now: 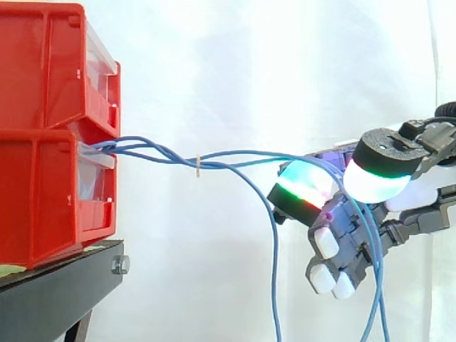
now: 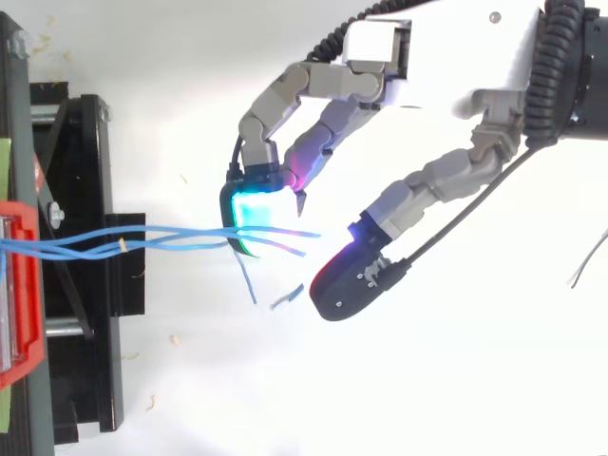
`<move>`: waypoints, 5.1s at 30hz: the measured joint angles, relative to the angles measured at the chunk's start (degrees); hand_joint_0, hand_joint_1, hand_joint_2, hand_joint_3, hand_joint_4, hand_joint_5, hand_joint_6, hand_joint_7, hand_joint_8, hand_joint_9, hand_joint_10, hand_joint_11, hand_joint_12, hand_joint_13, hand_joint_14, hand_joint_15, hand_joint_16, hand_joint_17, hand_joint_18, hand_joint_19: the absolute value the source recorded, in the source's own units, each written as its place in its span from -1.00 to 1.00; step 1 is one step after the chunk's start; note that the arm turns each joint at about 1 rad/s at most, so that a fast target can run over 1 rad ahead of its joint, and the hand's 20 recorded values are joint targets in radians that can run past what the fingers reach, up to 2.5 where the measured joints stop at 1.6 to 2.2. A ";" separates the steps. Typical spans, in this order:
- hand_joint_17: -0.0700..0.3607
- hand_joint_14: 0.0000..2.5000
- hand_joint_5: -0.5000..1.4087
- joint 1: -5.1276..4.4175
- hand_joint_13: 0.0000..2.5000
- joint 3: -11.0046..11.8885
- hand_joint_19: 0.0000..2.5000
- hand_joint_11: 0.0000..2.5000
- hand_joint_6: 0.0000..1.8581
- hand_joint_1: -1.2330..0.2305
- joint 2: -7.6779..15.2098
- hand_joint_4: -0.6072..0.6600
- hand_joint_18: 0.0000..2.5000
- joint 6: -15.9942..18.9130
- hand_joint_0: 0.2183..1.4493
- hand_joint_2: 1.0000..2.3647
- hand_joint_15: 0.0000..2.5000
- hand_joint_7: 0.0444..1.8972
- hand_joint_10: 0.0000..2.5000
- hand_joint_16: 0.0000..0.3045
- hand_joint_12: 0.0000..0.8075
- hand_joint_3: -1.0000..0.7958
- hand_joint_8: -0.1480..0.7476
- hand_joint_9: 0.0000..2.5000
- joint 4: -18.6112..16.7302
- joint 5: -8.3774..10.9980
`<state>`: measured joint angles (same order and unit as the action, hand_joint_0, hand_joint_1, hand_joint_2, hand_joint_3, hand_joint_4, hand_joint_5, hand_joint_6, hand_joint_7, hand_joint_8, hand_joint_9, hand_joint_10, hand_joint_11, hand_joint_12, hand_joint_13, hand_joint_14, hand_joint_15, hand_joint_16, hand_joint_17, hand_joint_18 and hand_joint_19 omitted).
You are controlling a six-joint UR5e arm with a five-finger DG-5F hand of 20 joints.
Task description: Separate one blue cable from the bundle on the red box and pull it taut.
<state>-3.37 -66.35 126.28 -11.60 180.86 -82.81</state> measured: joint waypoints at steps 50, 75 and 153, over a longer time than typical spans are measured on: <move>-0.10 -0.99 -0.54 0.38 -0.31 0.00 -0.58 -0.64 -0.04 -0.28 -0.03 -0.09 -0.43 0.35 -0.70 -1.00 -0.63 -0.12 -0.99 -0.64 -0.11 -0.44 -0.17 -0.12 0.54 -0.86; -0.22 -0.98 -0.54 0.64 -0.32 0.00 -0.55 -0.61 -0.01 -0.40 -0.32 -0.15 -0.47 0.35 -0.40 -0.97 -0.61 0.02 -0.99 -0.72 -0.24 -0.15 -0.27 -0.11 0.55 -1.50; -0.16 -0.98 -0.51 -1.55 -0.32 -6.07 -0.59 -0.67 -0.03 -0.46 -0.24 -0.21 -0.47 11.14 -0.38 -0.98 -0.63 0.00 -0.99 -0.68 -0.16 -0.04 -0.21 -0.09 -11.62 5.55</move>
<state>-4.92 -72.42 126.04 -0.47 169.24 -77.26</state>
